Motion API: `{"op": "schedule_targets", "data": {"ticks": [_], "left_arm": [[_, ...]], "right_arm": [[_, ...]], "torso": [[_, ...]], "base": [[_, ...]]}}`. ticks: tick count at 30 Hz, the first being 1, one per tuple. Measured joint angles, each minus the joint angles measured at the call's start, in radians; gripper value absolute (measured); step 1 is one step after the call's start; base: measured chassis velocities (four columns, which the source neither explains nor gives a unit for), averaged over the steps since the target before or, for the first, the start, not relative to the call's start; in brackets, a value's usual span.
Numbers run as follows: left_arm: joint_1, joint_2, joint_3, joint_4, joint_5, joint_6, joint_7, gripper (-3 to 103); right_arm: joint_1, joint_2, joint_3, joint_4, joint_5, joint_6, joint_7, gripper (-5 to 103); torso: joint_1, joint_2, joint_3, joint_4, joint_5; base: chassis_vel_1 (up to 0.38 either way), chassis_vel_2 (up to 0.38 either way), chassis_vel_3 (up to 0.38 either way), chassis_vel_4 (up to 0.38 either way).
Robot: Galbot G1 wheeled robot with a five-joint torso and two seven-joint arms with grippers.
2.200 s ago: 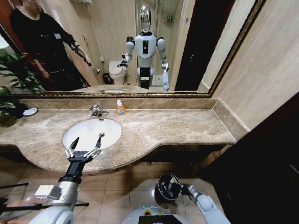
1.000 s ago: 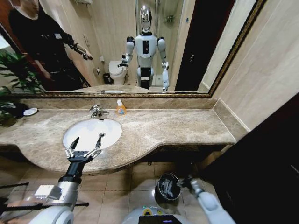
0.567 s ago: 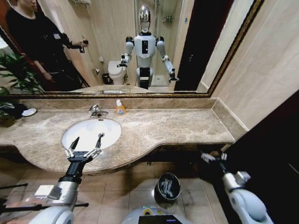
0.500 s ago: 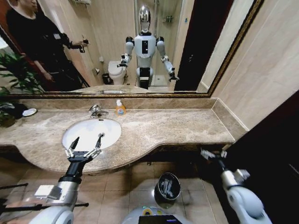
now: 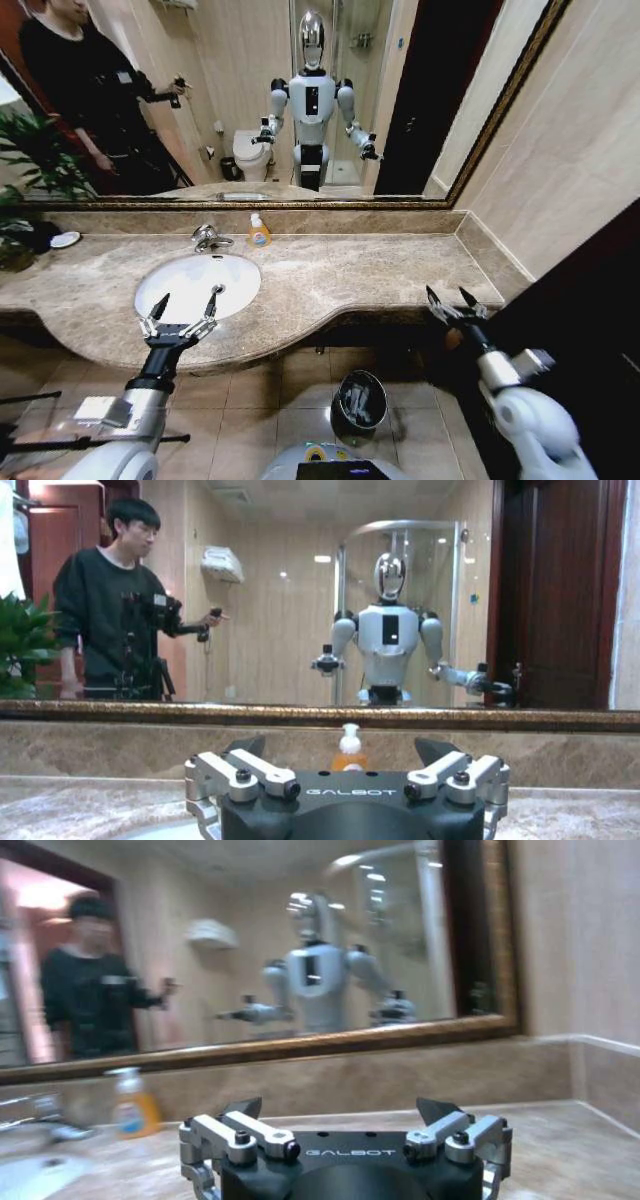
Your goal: Pick up the trash from the sink and place it in the trash bin.
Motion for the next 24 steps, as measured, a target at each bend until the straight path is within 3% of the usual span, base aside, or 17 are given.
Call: {"op": "schedule_targets", "data": {"ticks": [3, 5, 11, 15, 24], "left_arm": [[0.000, 0.000, 0.000, 0.000, 0.000, 0.000, 0.000, 100], [0.000, 0.000, 0.000, 0.000, 0.000, 0.000, 0.000, 100], [0.000, 0.000, 0.000, 0.000, 0.000, 0.000, 0.000, 100], [0.000, 0.000, 0.000, 0.000, 0.000, 0.000, 0.000, 100], [0.000, 0.000, 0.000, 0.000, 0.000, 0.000, 0.000, 100]], "right_arm": [[0.000, 0.017, -0.027, 0.004, -0.046, 0.044, -0.025, 100], [0.032, 0.054, -0.049, 0.002, -0.145, 0.077, 0.004, 100], [0.039, 0.075, -0.053, 0.001, -0.283, 0.048, 0.096, 100], [0.035, 0.068, -0.045, 0.006, -0.284, -0.007, 0.142, 100], [0.035, 0.065, -0.045, 0.007, -0.283, -0.021, 0.165, 100]], "torso": [[0.000, 0.000, 0.000, 0.0002, 0.0002], [0.000, 0.000, 0.000, 0.0003, 0.0005], [0.000, 0.000, 0.000, 0.0003, 0.0004], [0.000, 0.000, 0.000, 0.0003, 0.0003], [0.000, 0.000, 0.000, 0.0003, 0.0003]], "base": [[0.000, 0.000, 0.000, 0.000], [0.000, 0.000, 0.000, 0.000], [0.000, 0.000, 0.000, 0.000], [0.000, 0.000, 0.000, 0.000], [0.000, 0.000, 0.000, 0.000]]}}
